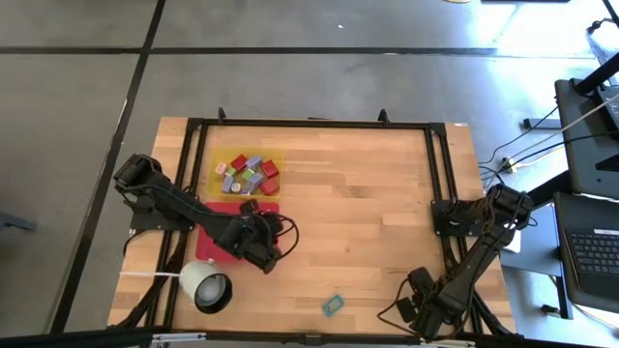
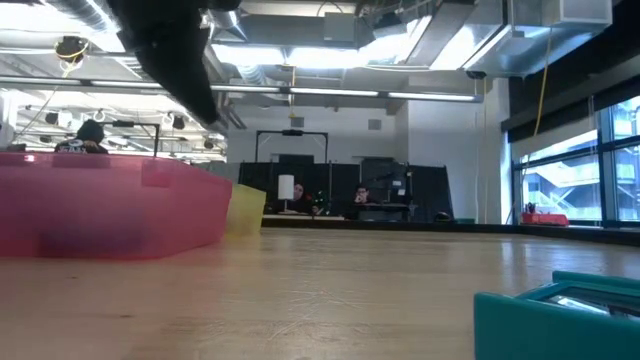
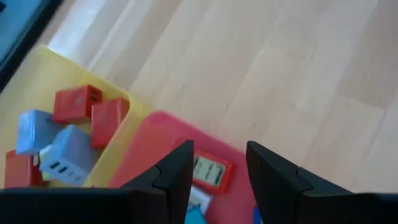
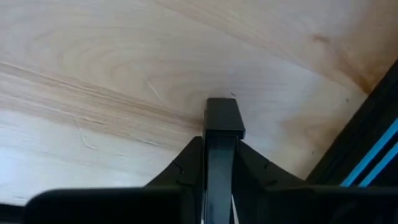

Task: Pick & Place Office items
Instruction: Put the black timer into the red bin

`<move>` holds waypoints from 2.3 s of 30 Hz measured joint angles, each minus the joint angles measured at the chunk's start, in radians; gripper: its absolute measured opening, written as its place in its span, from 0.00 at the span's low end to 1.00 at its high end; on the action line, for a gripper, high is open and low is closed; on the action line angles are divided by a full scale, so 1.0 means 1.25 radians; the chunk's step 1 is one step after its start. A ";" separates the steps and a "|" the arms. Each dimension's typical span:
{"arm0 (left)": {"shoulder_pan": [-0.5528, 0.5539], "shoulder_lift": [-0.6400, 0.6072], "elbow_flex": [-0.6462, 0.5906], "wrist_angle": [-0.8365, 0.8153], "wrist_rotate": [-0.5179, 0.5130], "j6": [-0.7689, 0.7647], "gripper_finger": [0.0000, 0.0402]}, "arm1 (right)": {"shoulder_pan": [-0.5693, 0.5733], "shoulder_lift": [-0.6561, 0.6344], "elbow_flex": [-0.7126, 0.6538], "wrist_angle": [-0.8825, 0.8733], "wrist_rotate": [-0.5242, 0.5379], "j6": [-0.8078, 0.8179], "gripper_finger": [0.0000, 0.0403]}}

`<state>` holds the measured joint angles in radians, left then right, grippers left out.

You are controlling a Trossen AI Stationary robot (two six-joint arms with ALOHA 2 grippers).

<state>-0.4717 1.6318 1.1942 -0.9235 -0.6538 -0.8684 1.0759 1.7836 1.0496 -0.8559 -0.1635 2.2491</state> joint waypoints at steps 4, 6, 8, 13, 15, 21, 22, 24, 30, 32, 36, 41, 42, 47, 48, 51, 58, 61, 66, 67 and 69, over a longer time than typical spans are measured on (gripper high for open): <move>0.002 0.000 0.000 0.041 -0.015 0.003 0.36 | -0.008 -0.002 0.000 0.000 0.035 -0.029 0.13; 0.004 0.000 0.000 0.065 -0.015 0.029 0.36 | -0.015 -0.005 0.001 0.000 0.072 -0.050 0.16; 0.004 0.000 0.000 0.088 -0.006 0.058 0.36 | -0.023 -0.011 0.001 0.000 0.127 -0.070 0.19; 0.004 0.000 0.000 0.158 0.020 0.101 0.36 | -0.058 -0.047 0.000 -0.001 0.299 -0.169 0.16; 0.000 0.000 0.000 0.214 0.021 0.137 0.36 | -0.076 -0.064 0.000 0.002 0.397 -0.241 0.13; -0.024 0.000 0.000 0.441 0.082 0.384 0.36 | -0.126 -0.117 0.000 0.053 0.724 -0.450 0.15; -0.027 0.000 0.000 0.480 0.086 0.415 0.36 | -0.134 -0.125 0.000 0.069 0.776 -0.489 0.17; -0.031 0.000 0.000 0.549 0.083 0.461 0.36 | -0.151 -0.141 0.000 0.116 0.871 -0.585 0.19; -0.027 0.000 0.000 0.676 0.077 0.560 0.36 | -0.204 -0.173 0.000 0.360 0.999 -0.986 0.14; -0.026 0.000 0.000 0.688 0.076 0.565 0.37 | -0.217 -0.174 0.000 0.468 0.997 -1.131 0.13; -0.024 0.000 0.000 0.688 0.076 0.562 0.42 | -0.234 -0.174 0.000 0.655 0.953 -1.353 0.16; -0.024 0.003 0.000 0.706 0.079 0.560 0.50 | -0.253 -0.174 0.000 0.817 0.882 -1.522 0.17; -0.024 0.003 0.000 0.721 0.089 0.559 0.51 | -0.257 -0.174 0.000 0.840 0.864 -1.547 0.16; -0.024 0.003 0.000 0.815 0.154 0.559 0.55 | -0.284 -0.174 0.000 0.888 0.807 -1.605 0.13; -0.024 0.003 0.000 0.829 0.160 0.559 0.55 | -0.289 -0.174 0.000 0.889 0.800 -1.611 0.14; -0.021 0.003 0.000 0.850 0.159 0.558 0.56 | -0.304 -0.174 0.000 0.889 0.779 -1.627 0.16; 0.001 0.003 0.000 0.855 0.164 0.542 0.56 | -0.328 -0.175 0.000 0.915 0.756 -1.676 0.14; 0.009 0.003 0.000 0.856 0.163 0.536 0.56 | -0.335 -0.175 0.000 0.936 0.736 -1.698 0.14; 0.014 0.003 0.000 0.856 0.163 0.535 0.52 | -0.339 -0.175 0.000 0.945 0.725 -1.712 0.17; 0.014 0.003 0.000 0.857 0.163 0.535 0.50 | -0.339 -0.175 0.000 0.946 0.725 -1.721 0.17; 0.014 0.003 0.000 0.859 0.163 0.536 0.46 | -0.339 -0.175 0.000 0.949 0.725 -1.735 0.16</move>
<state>-0.4538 1.6360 1.1942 0.1505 -0.4500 -0.1989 0.6525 1.5654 1.0492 0.3307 0.7426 0.0805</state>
